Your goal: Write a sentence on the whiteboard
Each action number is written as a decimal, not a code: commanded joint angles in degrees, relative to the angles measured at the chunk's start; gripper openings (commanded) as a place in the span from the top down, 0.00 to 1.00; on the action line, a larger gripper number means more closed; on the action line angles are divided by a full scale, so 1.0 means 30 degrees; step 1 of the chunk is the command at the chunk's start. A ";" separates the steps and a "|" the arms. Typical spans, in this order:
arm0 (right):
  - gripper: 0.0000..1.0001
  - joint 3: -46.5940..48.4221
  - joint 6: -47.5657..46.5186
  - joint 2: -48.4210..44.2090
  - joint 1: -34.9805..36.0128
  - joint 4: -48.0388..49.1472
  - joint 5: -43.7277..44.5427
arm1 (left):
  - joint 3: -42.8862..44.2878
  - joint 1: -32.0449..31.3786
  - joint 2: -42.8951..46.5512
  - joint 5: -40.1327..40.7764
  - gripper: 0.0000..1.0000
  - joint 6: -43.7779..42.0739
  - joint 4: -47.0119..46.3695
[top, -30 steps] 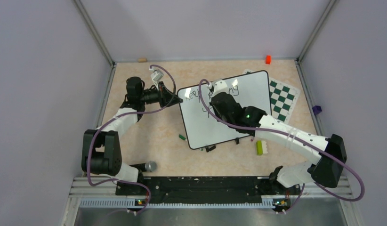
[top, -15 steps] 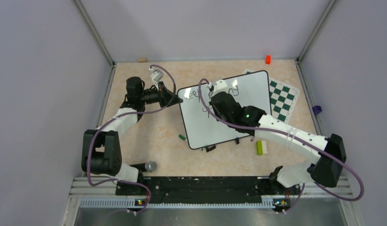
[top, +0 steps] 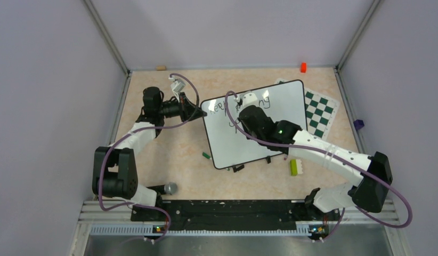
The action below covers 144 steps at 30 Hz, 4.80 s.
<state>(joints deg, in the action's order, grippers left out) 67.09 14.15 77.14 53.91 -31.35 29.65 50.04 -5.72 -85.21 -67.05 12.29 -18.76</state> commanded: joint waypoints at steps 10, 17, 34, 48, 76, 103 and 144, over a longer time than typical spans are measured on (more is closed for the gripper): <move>1.00 0.0583 0.0032 0.0239 -0.0296 0.0238 0.1088 | -0.0918 -0.1083 -0.0452 -0.1845 0.87 -0.3108 0.2376; 1.00 0.1431 -0.0528 0.0666 -0.0568 0.0578 0.1495 | -0.0911 -0.1112 -0.0510 -0.1850 0.87 -0.3133 0.2387; 1.00 0.0900 -0.0363 -0.0012 -0.0853 0.0063 0.0527 | -0.0860 -0.1112 -0.0541 -0.1850 0.87 -0.3215 0.2487; 1.00 0.0012 0.0124 -0.0377 -0.0836 -0.0761 -0.0130 | -0.0815 -0.1105 -0.0505 -0.1843 0.87 -0.3261 0.2542; 1.00 0.2231 -0.0925 0.0217 -0.1662 -0.0403 -0.0071 | -0.0710 -0.1112 -0.0550 -0.1792 0.87 -0.3666 0.3130; 1.00 0.0613 -0.0762 -0.1156 -0.1827 -0.0704 -0.0477 | -0.0486 -0.1112 -0.0625 -0.1824 0.87 -0.3952 0.3765; 1.00 0.0111 -0.0871 -0.0896 -0.1886 -0.1018 -0.1488 | -0.0508 -0.1112 -0.0469 -0.1839 0.87 -0.3952 0.3816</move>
<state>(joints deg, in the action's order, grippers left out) 67.85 11.11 75.70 48.88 -33.34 25.26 51.40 -5.82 -85.23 -67.46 9.69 -14.90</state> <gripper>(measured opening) 0.098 0.143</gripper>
